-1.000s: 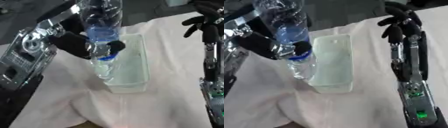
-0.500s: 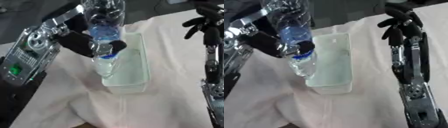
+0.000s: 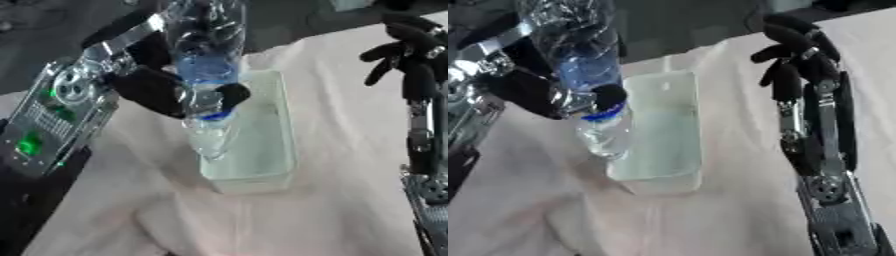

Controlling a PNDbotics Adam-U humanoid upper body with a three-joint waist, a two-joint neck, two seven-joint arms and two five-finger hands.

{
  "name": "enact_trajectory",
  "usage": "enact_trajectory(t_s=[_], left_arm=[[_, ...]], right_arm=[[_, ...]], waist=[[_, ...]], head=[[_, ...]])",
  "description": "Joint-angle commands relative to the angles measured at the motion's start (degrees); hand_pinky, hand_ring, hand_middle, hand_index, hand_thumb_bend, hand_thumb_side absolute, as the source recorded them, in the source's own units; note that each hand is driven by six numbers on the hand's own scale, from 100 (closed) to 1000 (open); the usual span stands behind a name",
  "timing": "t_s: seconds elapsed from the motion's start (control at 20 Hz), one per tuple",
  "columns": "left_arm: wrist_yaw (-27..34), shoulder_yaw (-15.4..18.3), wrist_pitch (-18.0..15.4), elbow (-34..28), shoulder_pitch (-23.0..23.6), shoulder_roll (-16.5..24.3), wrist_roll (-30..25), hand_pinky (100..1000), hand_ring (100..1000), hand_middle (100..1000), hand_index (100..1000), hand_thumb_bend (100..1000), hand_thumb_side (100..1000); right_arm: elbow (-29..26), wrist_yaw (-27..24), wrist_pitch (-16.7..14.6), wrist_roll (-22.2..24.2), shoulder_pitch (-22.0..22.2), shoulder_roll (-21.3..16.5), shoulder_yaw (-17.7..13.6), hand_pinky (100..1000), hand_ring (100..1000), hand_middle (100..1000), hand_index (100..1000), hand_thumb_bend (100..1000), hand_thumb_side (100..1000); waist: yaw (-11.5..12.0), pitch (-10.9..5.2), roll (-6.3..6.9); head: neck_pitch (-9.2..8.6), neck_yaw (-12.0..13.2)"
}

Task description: Pick up objects on the table and place them in the box.

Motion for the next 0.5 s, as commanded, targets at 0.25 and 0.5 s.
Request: enact_trajectory(t_s=[0.25, 0.5], left_arm=[[-0.5, 1.5, -0.4, 0.8, -1.9, -0.8, 1.1, 100, 100, 100, 248, 100, 185], [-0.8, 1.5, -0.7, 1.6, -2.4, -1.6, 1.3, 100, 100, 100, 250, 100, 188]], right_arm=[[-1.0, -0.4, -0.1, 0.5, -0.9, 0.2, 0.4, 361, 583, 803, 824, 178, 962], [-1.1, -0.5, -0.2, 0.6, -1.1, 0.3, 0.5, 361, 583, 803, 823, 177, 965]], waist=[[-0.2, -0.89, -0.30], [-0.4, -0.85, -0.32]], head=[[-1.66, 0.6], [-1.82, 0.6]])
